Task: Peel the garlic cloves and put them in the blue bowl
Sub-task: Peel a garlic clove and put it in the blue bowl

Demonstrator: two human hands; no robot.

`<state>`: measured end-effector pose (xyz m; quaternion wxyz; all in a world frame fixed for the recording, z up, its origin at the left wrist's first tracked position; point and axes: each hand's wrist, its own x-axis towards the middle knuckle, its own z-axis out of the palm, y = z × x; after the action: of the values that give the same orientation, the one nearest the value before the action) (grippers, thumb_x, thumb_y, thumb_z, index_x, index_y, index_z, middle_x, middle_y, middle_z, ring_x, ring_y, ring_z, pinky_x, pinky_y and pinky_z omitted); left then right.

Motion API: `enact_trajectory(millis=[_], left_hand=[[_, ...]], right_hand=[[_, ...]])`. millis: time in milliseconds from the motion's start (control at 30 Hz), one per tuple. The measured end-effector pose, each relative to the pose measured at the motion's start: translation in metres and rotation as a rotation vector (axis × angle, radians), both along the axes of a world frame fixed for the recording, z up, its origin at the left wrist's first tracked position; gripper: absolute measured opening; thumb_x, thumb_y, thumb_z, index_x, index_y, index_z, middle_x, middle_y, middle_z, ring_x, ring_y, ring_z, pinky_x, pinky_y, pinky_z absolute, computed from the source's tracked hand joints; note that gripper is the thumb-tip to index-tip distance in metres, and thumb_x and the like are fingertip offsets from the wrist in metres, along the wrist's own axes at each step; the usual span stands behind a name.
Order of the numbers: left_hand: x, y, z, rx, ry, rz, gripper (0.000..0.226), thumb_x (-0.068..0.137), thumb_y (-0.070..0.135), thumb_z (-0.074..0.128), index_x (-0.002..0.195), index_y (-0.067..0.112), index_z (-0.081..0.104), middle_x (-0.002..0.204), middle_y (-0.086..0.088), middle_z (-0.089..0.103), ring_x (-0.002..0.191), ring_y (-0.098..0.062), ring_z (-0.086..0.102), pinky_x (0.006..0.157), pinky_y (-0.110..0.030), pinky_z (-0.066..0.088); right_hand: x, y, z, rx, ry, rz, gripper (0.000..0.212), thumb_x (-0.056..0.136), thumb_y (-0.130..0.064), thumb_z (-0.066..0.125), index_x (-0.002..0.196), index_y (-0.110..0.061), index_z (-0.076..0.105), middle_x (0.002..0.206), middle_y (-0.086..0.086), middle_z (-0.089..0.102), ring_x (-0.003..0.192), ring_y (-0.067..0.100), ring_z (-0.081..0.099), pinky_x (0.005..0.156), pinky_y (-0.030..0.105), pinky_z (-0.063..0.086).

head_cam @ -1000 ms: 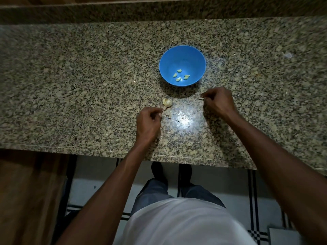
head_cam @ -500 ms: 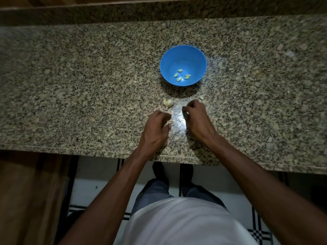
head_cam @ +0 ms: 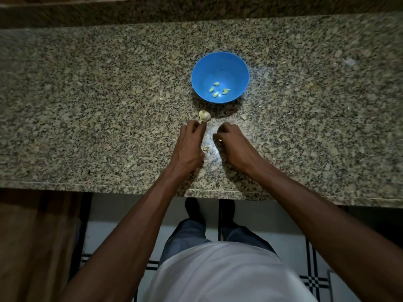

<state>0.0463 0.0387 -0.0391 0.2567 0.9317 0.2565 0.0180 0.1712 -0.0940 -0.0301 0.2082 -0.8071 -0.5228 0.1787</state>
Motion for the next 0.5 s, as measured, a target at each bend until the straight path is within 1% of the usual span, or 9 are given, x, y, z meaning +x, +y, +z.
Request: enact_trajectory(millis=[67, 133, 167, 200, 267, 333, 367, 433, 500], left_hand=[[-0.005, 0.002, -0.002, 0.0, 0.002, -0.043, 0.066, 0.077, -0.015, 0.055, 0.137, 0.013, 0.053, 0.132, -0.007, 0.043, 0.119, -0.028, 0.04, 0.089, -0.051, 0.052], [-0.011, 0.003, -0.005, -0.026, -0.05, -0.062, 0.054, 0.078, -0.016, 0.056, 0.124, 0.011, 0.061, 0.126, -0.005, 0.047, 0.117, -0.027, 0.042, 0.088, -0.051, 0.053], [-0.013, 0.003, -0.006, -0.04, -0.086, -0.044, 0.05, 0.079, -0.017, 0.056, 0.12, 0.01, 0.063, 0.123, -0.005, 0.049, 0.116, -0.026, 0.043, 0.089, -0.05, 0.054], [-0.015, 0.003, -0.007, -0.05, -0.112, -0.013, 0.048, 0.081, -0.018, 0.057, 0.12, 0.009, 0.065, 0.123, -0.005, 0.051, 0.117, -0.025, 0.045, 0.092, -0.046, 0.054], [-0.012, 0.003, -0.005, -0.046, -0.107, 0.035, 0.058, 0.081, -0.018, 0.058, 0.132, 0.01, 0.061, 0.13, -0.005, 0.051, 0.121, -0.022, 0.043, 0.097, -0.039, 0.052], [-0.006, 0.001, -0.002, -0.035, -0.058, 0.012, 0.07, 0.079, -0.018, 0.058, 0.142, 0.011, 0.054, 0.138, -0.005, 0.048, 0.125, -0.022, 0.04, 0.1, -0.037, 0.048], [-0.002, -0.001, -0.001, -0.026, -0.031, -0.017, 0.074, 0.077, -0.018, 0.058, 0.146, 0.01, 0.051, 0.141, -0.006, 0.047, 0.126, -0.024, 0.039, 0.103, -0.038, 0.047], [0.004, -0.005, 0.0, -0.007, 0.006, -0.06, 0.08, 0.075, -0.016, 0.058, 0.15, 0.009, 0.047, 0.148, -0.009, 0.045, 0.129, -0.028, 0.038, 0.107, -0.041, 0.044], [0.008, -0.007, 0.001, 0.018, 0.02, -0.063, 0.079, 0.076, -0.016, 0.058, 0.15, 0.007, 0.046, 0.151, -0.01, 0.043, 0.128, -0.031, 0.039, 0.105, -0.042, 0.045]], right_hand=[[-0.002, -0.007, 0.004, 0.024, 0.069, 0.004, 0.011, 0.09, 0.001, 0.065, 0.09, -0.004, 0.075, 0.1, 0.012, 0.06, 0.089, 0.03, 0.057, 0.075, 0.046, 0.053], [0.005, -0.013, 0.006, 0.074, 0.101, -0.114, 0.014, 0.093, 0.002, 0.065, 0.095, -0.002, 0.078, 0.102, 0.014, 0.066, 0.091, 0.029, 0.062, 0.075, 0.043, 0.055], [0.011, -0.016, 0.006, 0.099, 0.084, -0.196, 0.014, 0.094, 0.002, 0.065, 0.097, -0.001, 0.078, 0.102, 0.016, 0.066, 0.091, 0.029, 0.062, 0.074, 0.042, 0.056], [0.016, -0.019, 0.003, 0.104, 0.044, -0.27, 0.013, 0.095, 0.002, 0.065, 0.097, 0.0, 0.078, 0.102, 0.017, 0.065, 0.091, 0.03, 0.06, 0.072, 0.042, 0.056], [0.018, -0.019, -0.003, 0.05, -0.043, -0.331, 0.013, 0.091, 0.009, 0.063, 0.089, -0.003, 0.069, 0.102, 0.015, 0.058, 0.092, 0.029, 0.053, 0.07, 0.044, 0.056], [0.005, -0.015, -0.006, -0.003, -0.066, -0.276, 0.023, 0.086, 0.016, 0.059, 0.084, -0.006, 0.057, 0.105, 0.012, 0.051, 0.096, 0.027, 0.047, 0.068, 0.046, 0.056], [-0.005, -0.013, -0.007, -0.012, -0.059, -0.228, 0.024, 0.085, 0.017, 0.059, 0.086, -0.007, 0.056, 0.105, 0.011, 0.049, 0.096, 0.026, 0.045, 0.067, 0.046, 0.054], [-0.021, -0.012, -0.006, 0.008, -0.031, -0.151, 0.021, 0.085, 0.015, 0.061, 0.09, -0.006, 0.058, 0.103, 0.01, 0.047, 0.093, 0.026, 0.044, 0.065, 0.048, 0.051], [-0.024, -0.014, -0.007, 0.052, 0.025, -0.155, 0.016, 0.088, 0.012, 0.062, 0.09, -0.003, 0.064, 0.099, 0.009, 0.05, 0.088, 0.025, 0.049, 0.067, 0.05, 0.052]])
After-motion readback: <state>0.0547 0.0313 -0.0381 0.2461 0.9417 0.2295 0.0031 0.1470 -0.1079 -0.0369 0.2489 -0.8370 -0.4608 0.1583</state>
